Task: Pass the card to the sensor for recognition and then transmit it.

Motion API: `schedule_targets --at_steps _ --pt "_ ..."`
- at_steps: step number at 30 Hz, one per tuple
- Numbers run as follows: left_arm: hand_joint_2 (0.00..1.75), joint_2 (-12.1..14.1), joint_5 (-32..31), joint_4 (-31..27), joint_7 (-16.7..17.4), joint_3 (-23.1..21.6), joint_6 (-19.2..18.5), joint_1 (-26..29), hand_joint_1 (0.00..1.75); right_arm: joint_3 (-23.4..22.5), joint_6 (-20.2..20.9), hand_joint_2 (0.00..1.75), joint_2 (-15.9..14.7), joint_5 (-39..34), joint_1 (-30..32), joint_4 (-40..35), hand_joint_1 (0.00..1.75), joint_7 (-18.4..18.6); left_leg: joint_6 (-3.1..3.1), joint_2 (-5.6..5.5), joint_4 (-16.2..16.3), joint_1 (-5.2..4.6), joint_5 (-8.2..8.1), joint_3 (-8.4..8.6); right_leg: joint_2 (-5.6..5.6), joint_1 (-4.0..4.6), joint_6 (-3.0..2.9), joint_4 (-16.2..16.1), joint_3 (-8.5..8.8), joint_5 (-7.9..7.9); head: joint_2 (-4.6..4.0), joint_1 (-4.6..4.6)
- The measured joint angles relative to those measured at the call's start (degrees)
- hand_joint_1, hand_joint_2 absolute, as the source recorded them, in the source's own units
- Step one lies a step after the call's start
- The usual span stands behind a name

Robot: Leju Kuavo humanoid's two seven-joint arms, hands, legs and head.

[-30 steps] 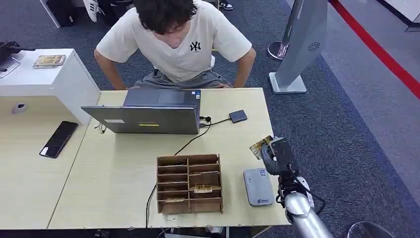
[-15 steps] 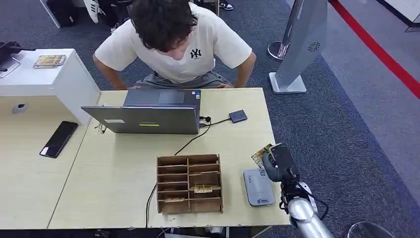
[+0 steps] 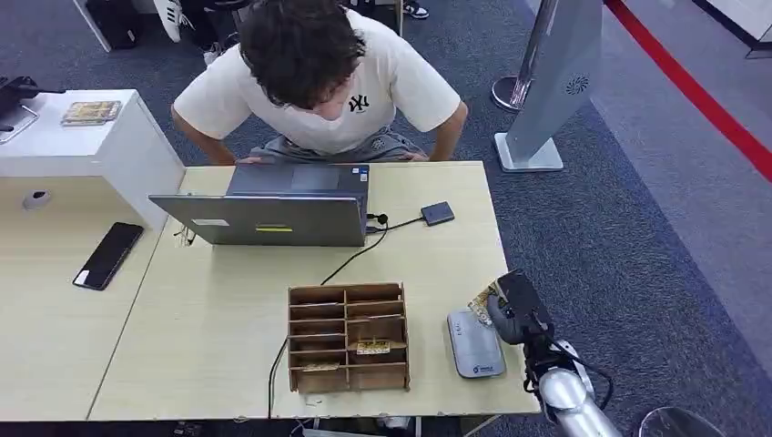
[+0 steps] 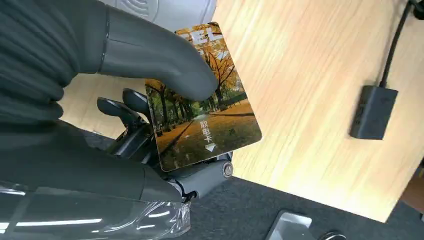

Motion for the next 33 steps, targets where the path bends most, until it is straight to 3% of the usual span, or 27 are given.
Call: schedule_targets --at_steps 14,33 --pt "0.00 0.09 0.22 0.00 0.00 0.07 -0.15 -0.01 0.00 0.57 3.23 1.75 -1.57 -3.91 -0.20 1.38 1.75 0.74 0.00 0.00 0.00 0.00 0.00 0.00 0.00 0.00 0.00 0.00 0.01 0.00 0.00 0.00" --pt "0.00 0.11 0.79 0.00 -0.66 1.01 -0.07 0.01 0.00 1.46 4.00 1.75 -4.06 -5.66 -0.47 -0.72 1.75 -0.59 0.00 0.00 0.00 -0.01 0.00 0.00 0.00 -0.01 0.00 0.00 0.01 0.00 0.00 0.00"
